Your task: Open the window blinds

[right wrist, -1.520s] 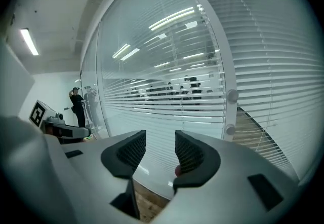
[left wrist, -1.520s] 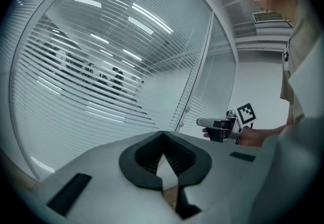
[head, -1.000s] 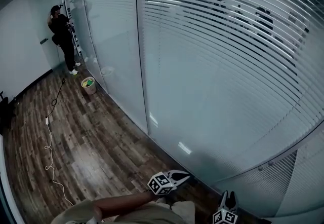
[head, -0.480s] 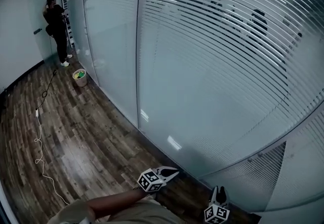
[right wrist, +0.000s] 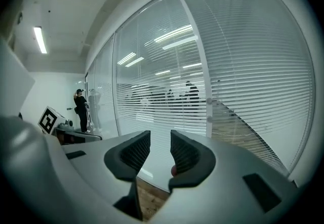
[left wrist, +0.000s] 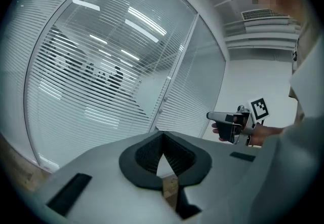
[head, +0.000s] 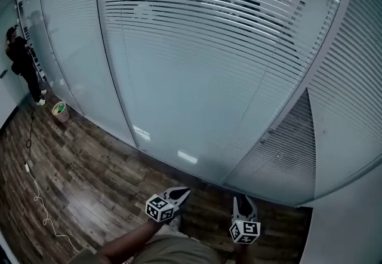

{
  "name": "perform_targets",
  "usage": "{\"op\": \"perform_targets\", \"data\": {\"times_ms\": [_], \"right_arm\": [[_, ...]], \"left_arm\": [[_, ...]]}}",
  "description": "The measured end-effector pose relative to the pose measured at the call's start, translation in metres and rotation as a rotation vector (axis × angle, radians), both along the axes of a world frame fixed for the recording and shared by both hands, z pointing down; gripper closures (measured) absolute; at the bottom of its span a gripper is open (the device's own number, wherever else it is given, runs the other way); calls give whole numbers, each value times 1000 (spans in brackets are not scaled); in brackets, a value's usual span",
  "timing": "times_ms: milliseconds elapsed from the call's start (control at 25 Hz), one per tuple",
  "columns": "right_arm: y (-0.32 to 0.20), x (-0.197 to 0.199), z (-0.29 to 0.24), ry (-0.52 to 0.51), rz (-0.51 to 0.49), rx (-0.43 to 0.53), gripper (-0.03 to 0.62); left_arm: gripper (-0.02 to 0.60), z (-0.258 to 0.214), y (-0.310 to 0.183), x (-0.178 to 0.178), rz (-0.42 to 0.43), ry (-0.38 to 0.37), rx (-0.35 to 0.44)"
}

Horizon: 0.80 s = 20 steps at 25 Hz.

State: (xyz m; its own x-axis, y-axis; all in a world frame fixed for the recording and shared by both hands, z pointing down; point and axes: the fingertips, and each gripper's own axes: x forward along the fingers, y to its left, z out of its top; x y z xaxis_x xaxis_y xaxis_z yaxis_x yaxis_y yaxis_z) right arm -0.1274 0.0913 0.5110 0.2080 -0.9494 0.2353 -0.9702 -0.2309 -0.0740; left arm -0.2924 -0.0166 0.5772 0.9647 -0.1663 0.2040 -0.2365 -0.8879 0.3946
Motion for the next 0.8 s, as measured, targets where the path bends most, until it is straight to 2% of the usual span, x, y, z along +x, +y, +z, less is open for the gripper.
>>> {"op": "perform_targets", "data": {"times_ms": [200,400,560,800], "right_arm": [[58,-3,-32,26,11,0,462],[99,-5,-26,36,7,-17,462],[128,-3,-42,46,-5,-21,462],[150,5,-19,48,-31,-24,462]], "left_arm": [[568,-32,57,6,21,29,12],[568,-35,100,18,45,43,25],[568,-56,128,23,53,43,40],[568,-43,154,25,49,21,76]]}}
